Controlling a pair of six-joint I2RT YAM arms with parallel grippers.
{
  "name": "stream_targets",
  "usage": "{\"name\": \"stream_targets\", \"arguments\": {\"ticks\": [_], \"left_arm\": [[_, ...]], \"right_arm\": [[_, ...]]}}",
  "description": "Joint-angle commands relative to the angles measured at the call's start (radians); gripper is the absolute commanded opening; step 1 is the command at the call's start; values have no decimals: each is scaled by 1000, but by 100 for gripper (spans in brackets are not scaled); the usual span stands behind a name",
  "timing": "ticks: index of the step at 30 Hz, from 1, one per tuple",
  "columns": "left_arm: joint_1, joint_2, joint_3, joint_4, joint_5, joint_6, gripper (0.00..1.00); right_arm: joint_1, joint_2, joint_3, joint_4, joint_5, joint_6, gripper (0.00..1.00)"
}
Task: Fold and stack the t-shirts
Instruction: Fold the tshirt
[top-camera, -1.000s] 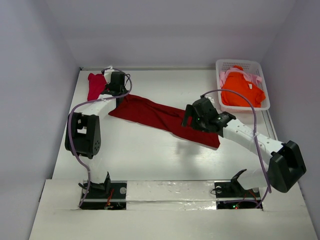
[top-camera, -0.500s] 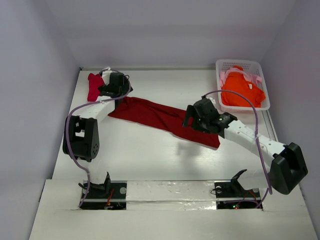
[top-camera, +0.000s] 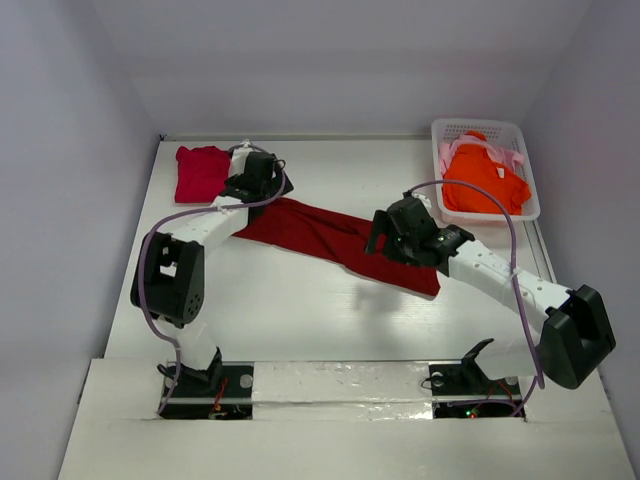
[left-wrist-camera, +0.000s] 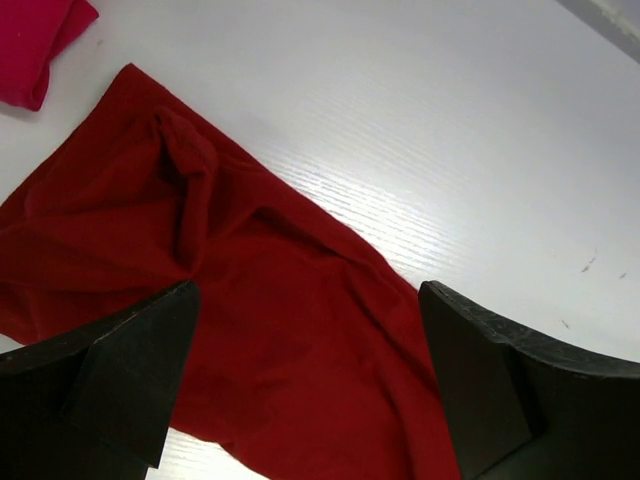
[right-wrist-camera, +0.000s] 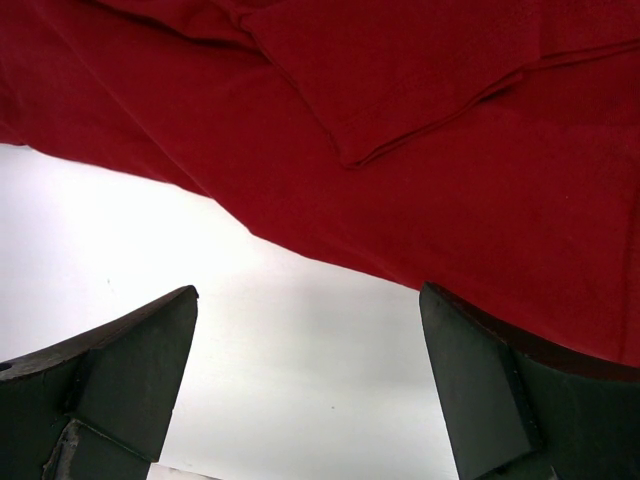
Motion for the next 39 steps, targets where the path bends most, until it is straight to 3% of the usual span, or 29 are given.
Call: {"name": "stream_targets", "arguments": {"ticks": [1,16,31,39], "left_arm": [[-5,17,-4,-25,-25,-24,89],[-5,118,24,-25,9,-25,88],[-5,171,88,-21,4,4,88],[4,198,97,-10,4,14,88]], "right_arm": [[5,-30,-8,28,5,-3,97],[5,-13,-9,31,11,0,97],[5,339,158,123,-3,-101,99],[5,360,132,167,-43,-76,99]]}}
